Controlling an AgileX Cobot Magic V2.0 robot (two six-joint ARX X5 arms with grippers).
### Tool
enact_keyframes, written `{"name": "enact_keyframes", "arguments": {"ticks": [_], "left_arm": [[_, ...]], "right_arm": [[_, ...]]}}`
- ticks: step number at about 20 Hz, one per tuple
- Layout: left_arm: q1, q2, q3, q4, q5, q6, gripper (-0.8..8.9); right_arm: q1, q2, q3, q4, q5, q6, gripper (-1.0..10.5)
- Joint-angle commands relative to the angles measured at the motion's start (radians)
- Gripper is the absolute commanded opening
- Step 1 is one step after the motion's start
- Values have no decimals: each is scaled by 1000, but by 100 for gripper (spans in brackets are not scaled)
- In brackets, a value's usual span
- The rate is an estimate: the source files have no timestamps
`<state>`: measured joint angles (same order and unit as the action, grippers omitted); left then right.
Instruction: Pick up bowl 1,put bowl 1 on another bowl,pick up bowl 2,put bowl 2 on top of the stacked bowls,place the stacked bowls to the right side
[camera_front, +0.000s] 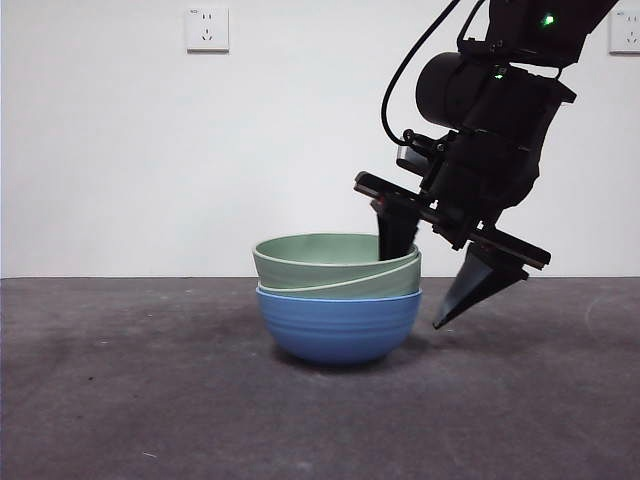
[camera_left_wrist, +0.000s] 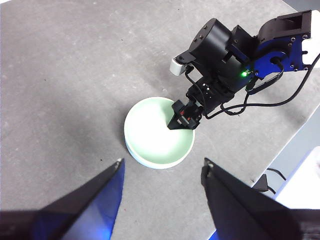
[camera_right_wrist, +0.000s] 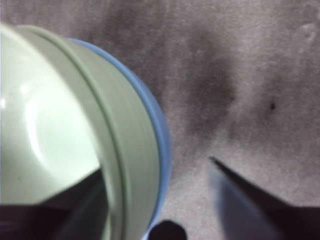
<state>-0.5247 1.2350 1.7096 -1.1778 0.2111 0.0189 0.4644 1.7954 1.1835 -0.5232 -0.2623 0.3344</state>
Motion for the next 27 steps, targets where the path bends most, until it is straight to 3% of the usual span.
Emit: {"name": "enact_keyframes", "arguments": {"ticks": [1,5,16,20,27], "left_arm": [[1,0,1,2,-2,11,259],[1,0,1,2,-2,11,259],[1,0,1,2,-2,14,257],[1,0,1,2,-2,30,257],[1,0,1,1,-1,31,257]], "right_arm": [[1,6,2,4,-2,0,111],[1,6,2,6,-2,-10,-10],[-2,-92,3,21,-50,-11,-12],[-70,-182,3,18,-46,-12,-12],[-289,-202,3,-1,-21,-43,-12]]}}
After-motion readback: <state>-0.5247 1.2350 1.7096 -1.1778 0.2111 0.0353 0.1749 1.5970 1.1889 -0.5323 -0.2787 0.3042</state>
